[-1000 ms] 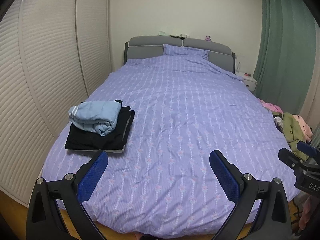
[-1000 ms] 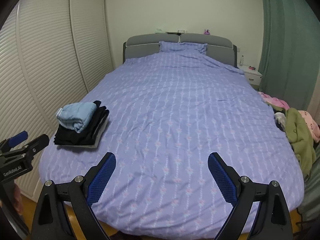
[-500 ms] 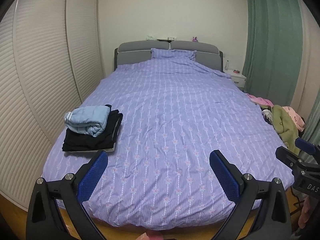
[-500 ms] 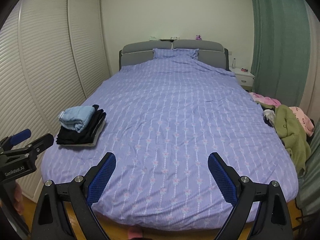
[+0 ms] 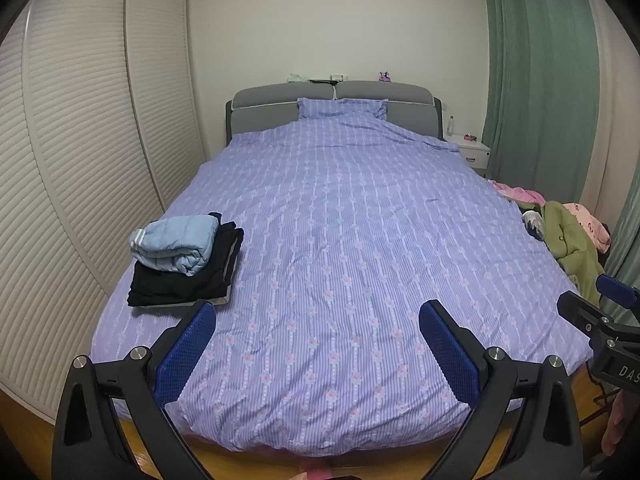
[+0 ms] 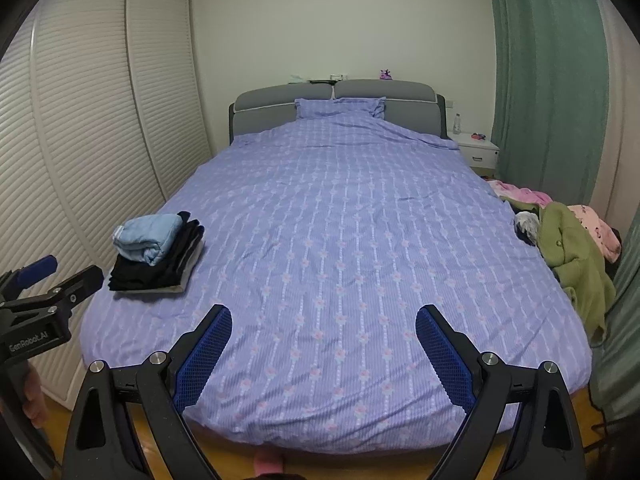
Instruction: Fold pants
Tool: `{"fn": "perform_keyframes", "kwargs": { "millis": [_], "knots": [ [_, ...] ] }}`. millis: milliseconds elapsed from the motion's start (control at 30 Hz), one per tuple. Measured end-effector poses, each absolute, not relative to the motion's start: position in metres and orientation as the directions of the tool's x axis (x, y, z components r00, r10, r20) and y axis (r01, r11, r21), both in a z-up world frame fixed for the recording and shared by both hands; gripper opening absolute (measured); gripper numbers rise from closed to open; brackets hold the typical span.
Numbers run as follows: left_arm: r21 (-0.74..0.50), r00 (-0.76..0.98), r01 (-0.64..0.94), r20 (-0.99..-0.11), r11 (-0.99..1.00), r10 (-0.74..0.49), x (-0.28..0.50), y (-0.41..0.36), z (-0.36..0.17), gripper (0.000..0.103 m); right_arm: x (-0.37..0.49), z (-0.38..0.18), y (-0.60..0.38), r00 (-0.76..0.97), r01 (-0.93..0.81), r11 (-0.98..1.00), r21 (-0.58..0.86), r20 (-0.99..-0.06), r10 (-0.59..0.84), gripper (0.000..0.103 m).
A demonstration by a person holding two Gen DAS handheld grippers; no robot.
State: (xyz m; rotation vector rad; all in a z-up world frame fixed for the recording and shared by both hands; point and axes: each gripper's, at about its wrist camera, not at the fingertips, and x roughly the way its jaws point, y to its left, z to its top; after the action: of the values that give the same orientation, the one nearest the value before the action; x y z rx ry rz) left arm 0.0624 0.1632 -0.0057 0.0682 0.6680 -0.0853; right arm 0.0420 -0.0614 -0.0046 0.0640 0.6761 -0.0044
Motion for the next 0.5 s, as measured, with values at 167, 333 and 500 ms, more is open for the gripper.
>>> {"fn": "perform_keyframes", "kwargs": {
  "millis": [167, 333, 500],
  "knots": [
    [0.044, 0.784, 0.111, -0.618, 0.993, -0.061, 0.06, 0.16, -0.006, 0.103, 0.036, -0.005, -0.062, 0.78, 0.038, 0.998, 0.054, -0.626, 0.005, 0.094],
    [0.034, 0.78, 0.115, -0.622, 0.993, -0.069, 0.06, 0.159, -0.005, 0.103, 0.033, -0.004, -0.065, 0.782, 0.05, 0.997, 0.058, -0.623, -0.003, 0.094],
    [0.031, 0.779, 0.124, -0.622, 0.992, -0.077, 0.06, 0.158, -0.007, 0.103, 0.03, -0.004, -0.068, 0.783, 0.06, 0.997, 0.056, -0.622, -0.012, 0.094]
  ]
}}
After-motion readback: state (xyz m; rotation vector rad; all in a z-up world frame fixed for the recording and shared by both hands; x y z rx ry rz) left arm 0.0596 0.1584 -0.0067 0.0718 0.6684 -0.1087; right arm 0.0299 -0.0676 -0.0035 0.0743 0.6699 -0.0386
